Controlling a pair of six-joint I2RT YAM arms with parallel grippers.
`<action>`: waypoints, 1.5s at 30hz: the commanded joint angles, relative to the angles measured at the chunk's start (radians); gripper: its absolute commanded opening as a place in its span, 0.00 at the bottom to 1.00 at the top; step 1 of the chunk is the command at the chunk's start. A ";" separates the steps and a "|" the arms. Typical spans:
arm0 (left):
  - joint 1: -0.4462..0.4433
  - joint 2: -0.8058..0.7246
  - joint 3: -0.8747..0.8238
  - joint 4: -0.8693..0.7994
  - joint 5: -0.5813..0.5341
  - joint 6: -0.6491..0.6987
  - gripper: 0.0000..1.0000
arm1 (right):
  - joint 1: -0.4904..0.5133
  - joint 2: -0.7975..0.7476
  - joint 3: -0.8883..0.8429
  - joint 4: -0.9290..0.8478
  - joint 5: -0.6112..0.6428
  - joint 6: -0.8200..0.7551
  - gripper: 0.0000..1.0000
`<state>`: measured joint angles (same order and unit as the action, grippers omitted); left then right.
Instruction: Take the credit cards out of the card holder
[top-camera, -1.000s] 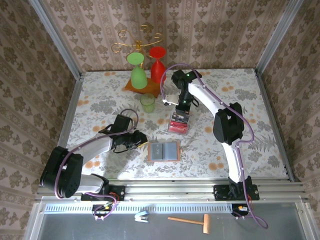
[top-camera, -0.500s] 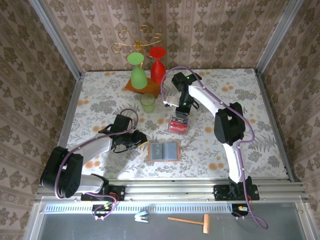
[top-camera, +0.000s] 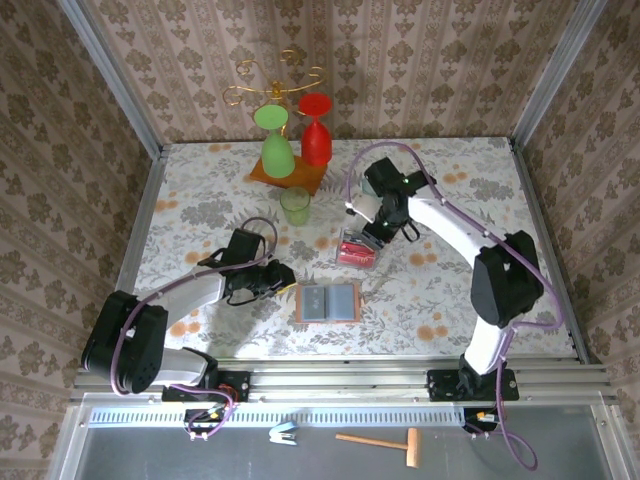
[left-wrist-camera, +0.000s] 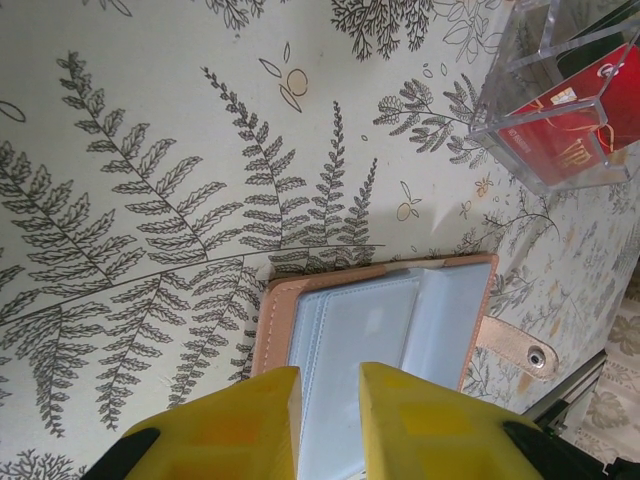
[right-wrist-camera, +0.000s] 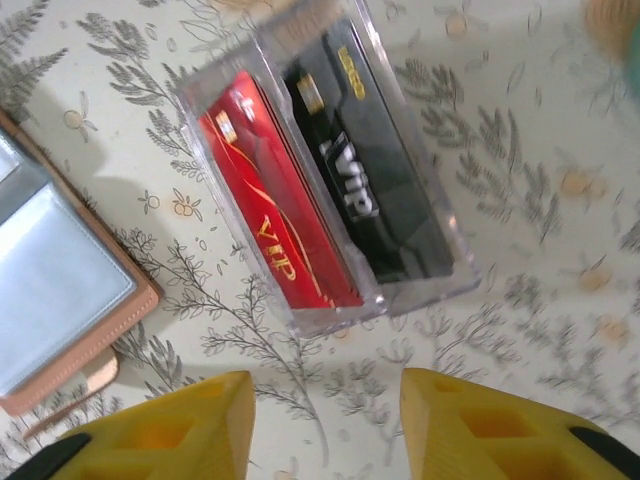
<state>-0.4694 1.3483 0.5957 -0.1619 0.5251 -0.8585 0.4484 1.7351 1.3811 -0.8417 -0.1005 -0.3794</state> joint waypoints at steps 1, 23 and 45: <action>0.007 0.008 0.018 0.014 0.022 0.024 0.23 | -0.004 -0.069 -0.113 0.135 0.015 0.167 0.47; 0.007 0.008 0.029 0.007 0.030 0.012 0.23 | -0.002 -0.006 -0.308 0.347 0.114 0.350 0.68; 0.000 -0.019 0.014 0.018 0.028 -0.006 0.23 | -0.005 -0.023 -0.291 0.337 0.197 0.353 0.65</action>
<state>-0.4698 1.3472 0.5964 -0.1532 0.5392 -0.8593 0.4484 1.7298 1.0817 -0.5114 0.0719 -0.0444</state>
